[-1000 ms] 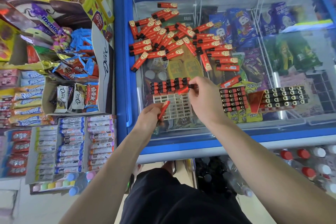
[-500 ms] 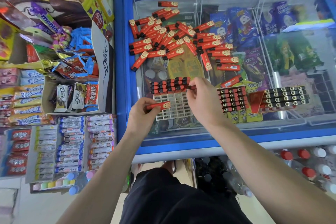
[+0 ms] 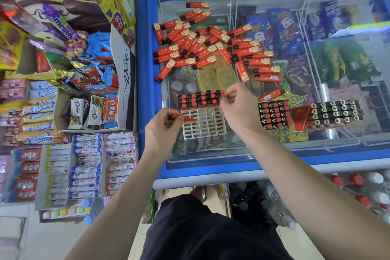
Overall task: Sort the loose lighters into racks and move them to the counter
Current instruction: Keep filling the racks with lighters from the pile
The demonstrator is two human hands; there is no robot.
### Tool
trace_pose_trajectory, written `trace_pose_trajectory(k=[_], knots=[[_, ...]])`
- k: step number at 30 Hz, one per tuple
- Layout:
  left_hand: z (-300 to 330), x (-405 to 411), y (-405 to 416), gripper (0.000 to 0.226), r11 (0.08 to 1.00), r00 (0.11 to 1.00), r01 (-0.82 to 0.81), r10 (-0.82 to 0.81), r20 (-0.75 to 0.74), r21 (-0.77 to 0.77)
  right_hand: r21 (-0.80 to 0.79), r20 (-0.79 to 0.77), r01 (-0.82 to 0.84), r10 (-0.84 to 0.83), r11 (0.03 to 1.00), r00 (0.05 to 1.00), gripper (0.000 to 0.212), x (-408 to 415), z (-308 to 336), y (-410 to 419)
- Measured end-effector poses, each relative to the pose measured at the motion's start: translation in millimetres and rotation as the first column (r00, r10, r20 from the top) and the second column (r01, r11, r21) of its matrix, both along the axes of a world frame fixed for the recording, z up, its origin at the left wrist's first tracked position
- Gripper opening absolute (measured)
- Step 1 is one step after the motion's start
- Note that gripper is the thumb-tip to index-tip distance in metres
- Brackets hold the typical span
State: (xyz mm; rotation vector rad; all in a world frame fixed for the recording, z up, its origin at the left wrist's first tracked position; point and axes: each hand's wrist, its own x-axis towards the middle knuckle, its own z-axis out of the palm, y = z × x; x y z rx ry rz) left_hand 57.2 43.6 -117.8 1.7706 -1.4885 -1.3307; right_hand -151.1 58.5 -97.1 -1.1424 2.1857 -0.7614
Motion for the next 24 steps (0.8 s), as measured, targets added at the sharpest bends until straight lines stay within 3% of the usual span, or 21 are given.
trace_pose_trajectory(k=[7, 15, 18, 21, 24], knots=[[1.2, -4.2, -2.5, 0.003, 0.986, 0.992, 0.088, -0.074, 0.102, -0.143, -0.103, -0.101, 0.031, -0.041, 0.994, 0.994, 0.020, 11.6, 2.1, 12.7], [3.8, -13.3, -5.0, 0.005, 0.973, 0.986, 0.009, 0.029, 0.161, -0.232, -0.109, -0.086, 0.010, -0.019, 0.994, 0.996, 0.020, 23.8, -3.6, 30.4], [3.3, -15.0, -4.5, 0.007, 0.969, 0.985, -0.009, 0.052, 0.167, -0.246, -0.041, -0.082, -0.043, 0.039, 0.998, 0.996, 0.020, 25.9, -5.7, 32.3], [0.7, -19.5, -4.3, 0.019, 0.968, 0.984, -0.014, 0.058, 0.170, -0.250, 0.115, -0.108, -0.211, 0.223, 0.971, 0.969, 0.021, 33.1, -10.0, 34.2], [0.0, -26.3, -4.4, 0.022, 0.972, 0.979, 0.012, 0.036, 0.198, -0.236, 0.279, -0.118, -0.353, 0.397, 0.893, 0.910, 0.046, 42.1, -17.8, 41.1]])
